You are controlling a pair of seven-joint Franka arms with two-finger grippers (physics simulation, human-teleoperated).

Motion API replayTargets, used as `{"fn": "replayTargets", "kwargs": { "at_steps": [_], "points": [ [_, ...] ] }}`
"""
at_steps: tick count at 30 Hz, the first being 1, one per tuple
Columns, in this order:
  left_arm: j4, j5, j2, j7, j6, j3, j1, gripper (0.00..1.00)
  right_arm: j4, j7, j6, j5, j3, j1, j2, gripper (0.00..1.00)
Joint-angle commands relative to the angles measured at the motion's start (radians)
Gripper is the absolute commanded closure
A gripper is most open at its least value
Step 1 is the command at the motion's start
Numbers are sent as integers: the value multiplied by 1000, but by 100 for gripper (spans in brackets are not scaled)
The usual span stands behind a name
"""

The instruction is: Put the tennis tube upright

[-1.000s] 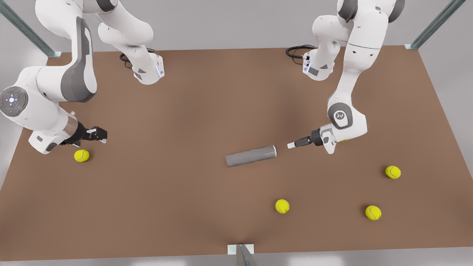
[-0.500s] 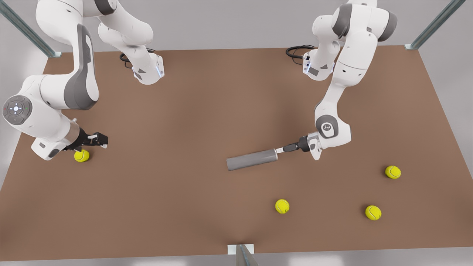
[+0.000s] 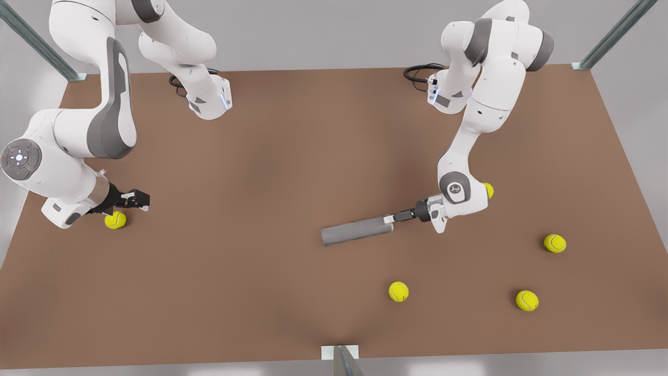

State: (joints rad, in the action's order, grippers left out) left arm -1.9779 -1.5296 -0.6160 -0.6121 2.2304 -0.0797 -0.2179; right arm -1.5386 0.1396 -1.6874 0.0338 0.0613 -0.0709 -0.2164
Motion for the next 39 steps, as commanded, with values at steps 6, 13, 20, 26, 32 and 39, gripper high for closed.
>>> {"fn": "replayTargets", "kwargs": {
  "at_steps": [6,13,20,26,32,39],
  "points": [
    [42,-4,-37,0,0,-17,0,1,-3,0,2,0,0,-1,0,0],
    [73,-9,-56,2,2,-34,0,1,2,-2,8,-2,0,-1,2,0],
    [94,-23,-67,0,-2,-45,6,16,5,-3,0,0,0,2,-8,0],
    [96,-34,-64,-17,-17,-45,17,43,5,-2,0,0,0,0,-6,0],
    [105,-70,-59,-17,-68,-52,43,47,3,-2,0,0,0,0,-6,0],
    [129,-77,-59,-14,-78,-58,46,77,2,-3,0,0,0,0,-6,0]
  ]
}}
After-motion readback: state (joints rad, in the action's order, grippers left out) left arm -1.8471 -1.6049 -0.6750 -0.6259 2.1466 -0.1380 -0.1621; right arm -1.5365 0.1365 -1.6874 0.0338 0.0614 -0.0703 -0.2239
